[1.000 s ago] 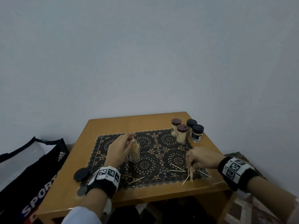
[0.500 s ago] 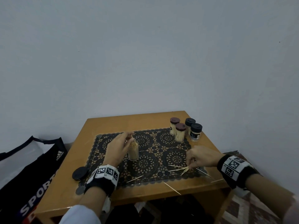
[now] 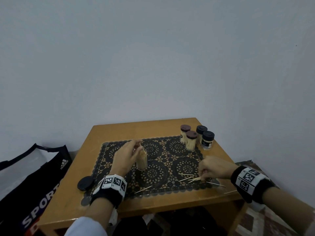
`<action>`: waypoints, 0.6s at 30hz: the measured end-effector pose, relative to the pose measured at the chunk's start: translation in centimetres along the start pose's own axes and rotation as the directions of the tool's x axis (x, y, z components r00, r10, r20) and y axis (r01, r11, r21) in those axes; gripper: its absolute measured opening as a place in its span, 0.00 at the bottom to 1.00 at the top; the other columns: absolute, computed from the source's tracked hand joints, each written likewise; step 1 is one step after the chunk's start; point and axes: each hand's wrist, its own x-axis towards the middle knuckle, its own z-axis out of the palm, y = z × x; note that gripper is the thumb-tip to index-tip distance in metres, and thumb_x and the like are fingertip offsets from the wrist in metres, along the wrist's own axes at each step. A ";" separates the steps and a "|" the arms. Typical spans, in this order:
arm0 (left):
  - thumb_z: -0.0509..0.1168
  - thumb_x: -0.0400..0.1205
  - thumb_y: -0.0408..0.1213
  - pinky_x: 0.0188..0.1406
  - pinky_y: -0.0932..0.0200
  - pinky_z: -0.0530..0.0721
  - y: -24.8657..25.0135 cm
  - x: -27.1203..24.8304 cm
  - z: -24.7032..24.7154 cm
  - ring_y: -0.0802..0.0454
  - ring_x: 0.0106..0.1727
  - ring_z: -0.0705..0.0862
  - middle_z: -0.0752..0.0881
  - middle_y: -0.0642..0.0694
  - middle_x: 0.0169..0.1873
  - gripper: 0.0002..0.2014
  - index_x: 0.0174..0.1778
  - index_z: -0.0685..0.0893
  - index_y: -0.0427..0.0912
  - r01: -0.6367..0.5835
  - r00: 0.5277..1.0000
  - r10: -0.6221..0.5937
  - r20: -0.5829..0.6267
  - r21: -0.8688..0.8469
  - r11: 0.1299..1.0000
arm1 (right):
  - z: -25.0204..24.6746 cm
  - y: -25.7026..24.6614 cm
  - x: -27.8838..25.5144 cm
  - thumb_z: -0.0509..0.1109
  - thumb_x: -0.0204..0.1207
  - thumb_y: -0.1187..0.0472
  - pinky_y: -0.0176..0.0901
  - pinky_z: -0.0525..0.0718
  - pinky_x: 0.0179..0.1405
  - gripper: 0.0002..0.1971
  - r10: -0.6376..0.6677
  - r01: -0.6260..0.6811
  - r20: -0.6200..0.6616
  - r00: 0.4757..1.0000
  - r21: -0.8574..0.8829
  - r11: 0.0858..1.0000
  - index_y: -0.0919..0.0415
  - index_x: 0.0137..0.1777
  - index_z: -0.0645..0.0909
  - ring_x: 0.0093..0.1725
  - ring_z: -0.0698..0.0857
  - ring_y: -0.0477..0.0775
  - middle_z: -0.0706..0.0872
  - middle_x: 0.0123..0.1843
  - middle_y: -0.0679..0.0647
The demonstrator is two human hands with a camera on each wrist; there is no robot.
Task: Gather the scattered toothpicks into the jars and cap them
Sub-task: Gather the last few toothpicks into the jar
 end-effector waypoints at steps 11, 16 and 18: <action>0.62 0.86 0.47 0.47 0.57 0.87 -0.3 0.1 0.1 0.62 0.48 0.83 0.86 0.57 0.55 0.12 0.64 0.81 0.52 -0.009 1.000 0.009 0.002 -0.008 1.000 | 0.0 -0.9 0.3 0.67 0.75 0.60 0.34 0.72 0.32 0.03 0.081 -0.080 0.112 0.990 -0.012 0.997 0.50 0.44 0.78 0.33 0.74 0.41 0.78 0.36 0.43; 0.65 0.84 0.44 0.45 0.60 0.85 -0.3 0.2 0.2 0.61 0.47 0.82 0.86 0.57 0.50 0.07 0.55 0.85 0.50 -0.052 0.999 0.052 -0.001 0.003 0.999 | -0.3 -0.4 0.6 0.66 0.78 0.59 0.31 0.69 0.31 0.03 0.064 -0.063 0.015 0.998 -0.041 0.997 0.54 0.47 0.81 0.36 0.75 0.42 0.79 0.40 0.44; 0.66 0.84 0.42 0.43 0.58 0.86 -0.3 0.2 0.2 0.60 0.47 0.82 0.86 0.57 0.48 0.05 0.53 0.86 0.50 -0.081 0.997 0.081 -0.007 0.005 0.997 | -0.6 -0.3 0.9 0.66 0.78 0.58 0.31 0.68 0.30 0.05 0.064 -0.065 -0.037 0.997 -0.040 0.997 0.55 0.48 0.82 0.37 0.75 0.42 0.79 0.40 0.44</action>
